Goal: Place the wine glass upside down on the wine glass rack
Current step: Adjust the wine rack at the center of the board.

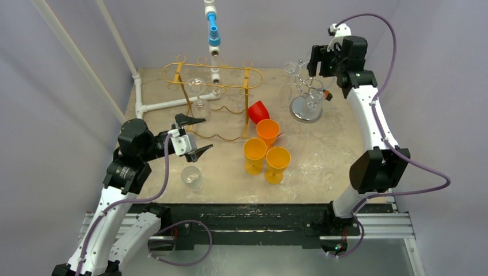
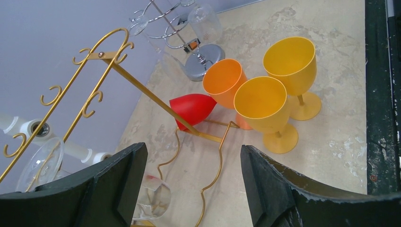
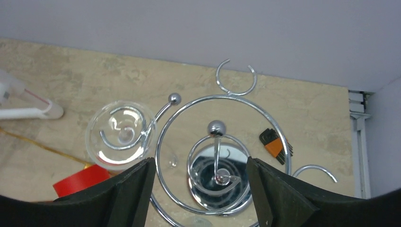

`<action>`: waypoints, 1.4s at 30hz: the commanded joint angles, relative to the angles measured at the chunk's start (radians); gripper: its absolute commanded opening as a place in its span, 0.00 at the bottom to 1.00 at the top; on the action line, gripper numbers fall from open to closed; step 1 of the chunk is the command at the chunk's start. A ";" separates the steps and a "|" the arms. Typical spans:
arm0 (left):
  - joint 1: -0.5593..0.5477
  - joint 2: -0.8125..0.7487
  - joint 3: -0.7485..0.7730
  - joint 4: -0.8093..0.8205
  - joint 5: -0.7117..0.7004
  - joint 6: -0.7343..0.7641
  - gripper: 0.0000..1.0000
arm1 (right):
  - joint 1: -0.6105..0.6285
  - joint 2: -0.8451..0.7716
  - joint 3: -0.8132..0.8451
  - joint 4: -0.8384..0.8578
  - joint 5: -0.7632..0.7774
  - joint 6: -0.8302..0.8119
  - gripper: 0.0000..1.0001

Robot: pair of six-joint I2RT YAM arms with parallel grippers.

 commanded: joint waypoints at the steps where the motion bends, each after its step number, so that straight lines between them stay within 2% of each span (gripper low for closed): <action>1: 0.004 0.008 0.046 0.015 0.005 -0.020 0.77 | 0.010 -0.009 -0.053 0.064 -0.094 -0.124 0.77; 4: 0.004 0.008 0.052 0.013 0.003 -0.021 0.77 | 0.005 0.003 -0.071 0.107 -0.104 -0.126 0.72; 9: 0.004 0.011 0.064 -0.002 -0.002 -0.018 0.77 | 0.003 0.037 -0.084 0.166 -0.099 -0.115 0.57; 11: 0.004 0.010 0.061 -0.006 -0.004 -0.017 0.77 | 0.003 0.044 -0.097 0.195 -0.099 -0.119 0.54; 20: 0.004 0.014 0.063 -0.009 -0.008 -0.015 0.77 | 0.003 0.079 -0.110 0.231 -0.110 -0.142 0.34; 22: 0.004 0.017 0.067 -0.008 -0.007 -0.013 0.77 | 0.003 0.075 -0.120 0.246 -0.113 -0.142 0.23; 24: 0.004 0.017 0.066 -0.007 -0.005 -0.015 0.77 | 0.003 0.065 -0.138 0.270 -0.101 -0.131 0.05; 25: 0.004 0.017 0.065 -0.006 -0.005 -0.017 0.77 | 0.003 0.057 -0.148 0.284 -0.088 -0.122 0.00; 30: 0.004 0.011 0.058 0.003 -0.004 -0.027 0.77 | 0.003 0.022 -0.174 0.308 0.062 -0.038 0.00; 34: 0.004 0.007 0.060 0.003 -0.004 -0.033 0.77 | 0.009 0.013 -0.142 0.277 0.125 0.081 0.00; 42: 0.004 -0.003 0.064 0.002 -0.005 -0.038 0.77 | 0.147 -0.012 -0.137 0.266 0.459 0.173 0.00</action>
